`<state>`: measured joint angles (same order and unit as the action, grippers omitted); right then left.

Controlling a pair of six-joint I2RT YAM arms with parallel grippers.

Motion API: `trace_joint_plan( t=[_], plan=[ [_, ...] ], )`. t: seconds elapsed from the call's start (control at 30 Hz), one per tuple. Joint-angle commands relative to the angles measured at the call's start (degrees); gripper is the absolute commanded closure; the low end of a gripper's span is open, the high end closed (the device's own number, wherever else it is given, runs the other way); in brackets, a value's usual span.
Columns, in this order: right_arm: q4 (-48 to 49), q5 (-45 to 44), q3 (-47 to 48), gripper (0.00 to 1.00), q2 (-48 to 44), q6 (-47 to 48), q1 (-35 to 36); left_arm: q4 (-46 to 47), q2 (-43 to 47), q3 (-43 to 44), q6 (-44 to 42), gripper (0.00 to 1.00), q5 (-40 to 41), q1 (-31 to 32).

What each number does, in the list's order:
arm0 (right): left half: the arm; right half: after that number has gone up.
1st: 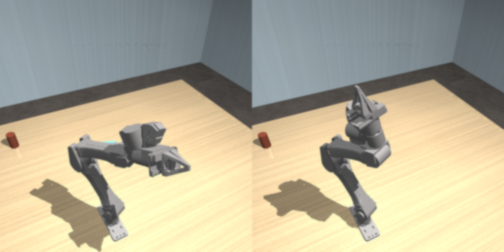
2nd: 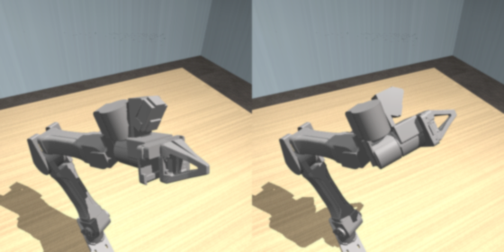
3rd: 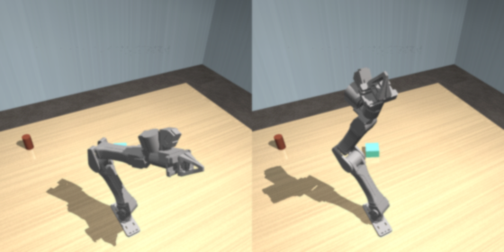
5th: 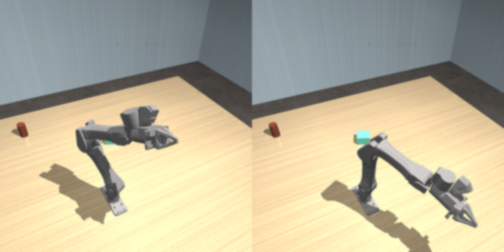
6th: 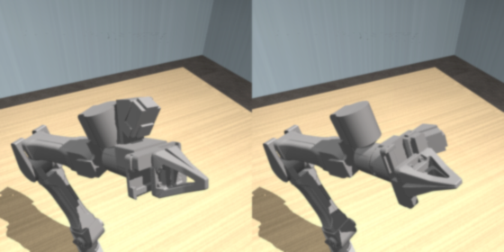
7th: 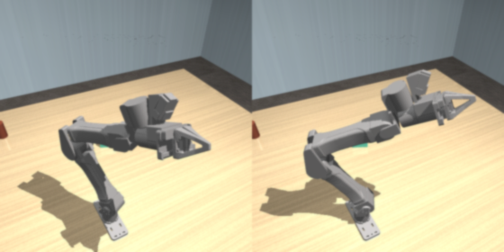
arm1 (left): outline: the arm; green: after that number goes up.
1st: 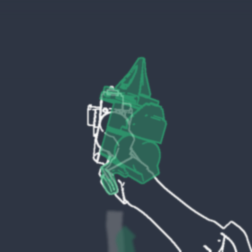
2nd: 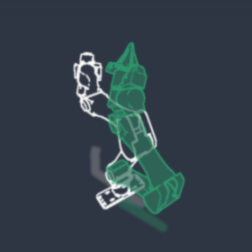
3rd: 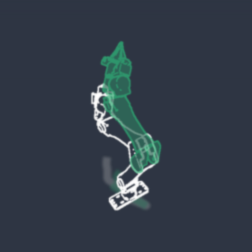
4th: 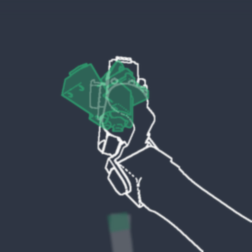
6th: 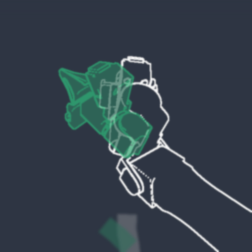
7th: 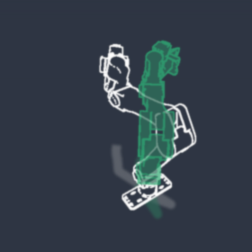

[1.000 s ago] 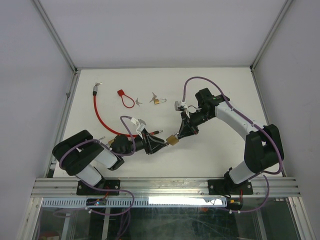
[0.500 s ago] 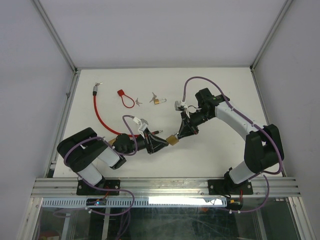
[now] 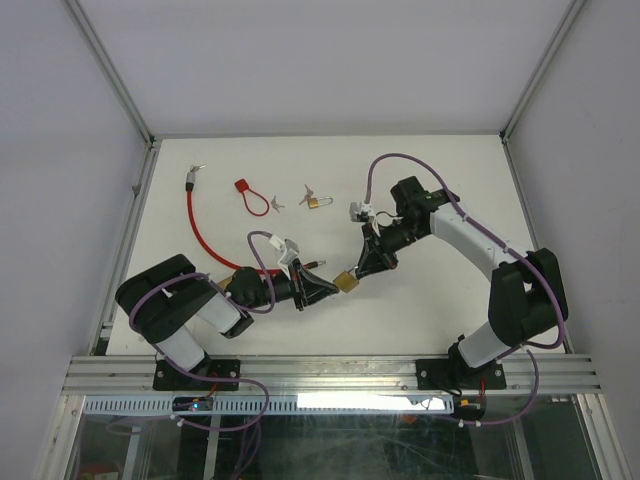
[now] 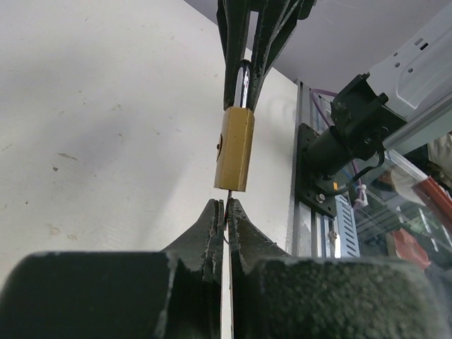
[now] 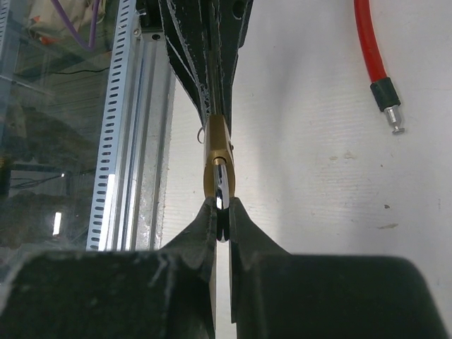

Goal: Lock with the key
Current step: Lock the lock, then place the lock at the center of the board.

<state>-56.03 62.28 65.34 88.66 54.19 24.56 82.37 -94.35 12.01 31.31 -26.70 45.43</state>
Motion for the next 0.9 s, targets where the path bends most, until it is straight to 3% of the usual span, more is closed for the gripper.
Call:
trace_joint_plan(
  t=[0.0, 0.43, 0.5, 0.63, 0.87],
  plan=[
    [-1.51, 5.98, 2.90, 1.00, -1.74, 0.72, -0.75, 6.85, 1.00, -1.68, -5.58, 1.00, -0.97, -0.23],
    [-3.30, 8.00, 4.23, 1.00, -1.53, 0.77, -7.40, -2.61, 7.25, -5.82, -9.15, 1.00, 0.13, -4.71],
    [0.02, 7.07, 3.52, 1.00, -1.50, -2.55, -7.69, -3.60, 8.23, -5.50, -8.68, 1.00, 1.57, -4.97],
    [14.45, 2.35, -0.86, 1.00, -3.24, -17.69, -9.17, -8.93, 8.88, -1.65, -6.85, 1.00, 5.47, -5.96],
    [34.98, 0.46, -6.66, 0.99, -2.17, -32.70, -13.12, -26.56, 2.36, 15.91, 0.38, 1.00, 6.98, -8.67]
  ],
)
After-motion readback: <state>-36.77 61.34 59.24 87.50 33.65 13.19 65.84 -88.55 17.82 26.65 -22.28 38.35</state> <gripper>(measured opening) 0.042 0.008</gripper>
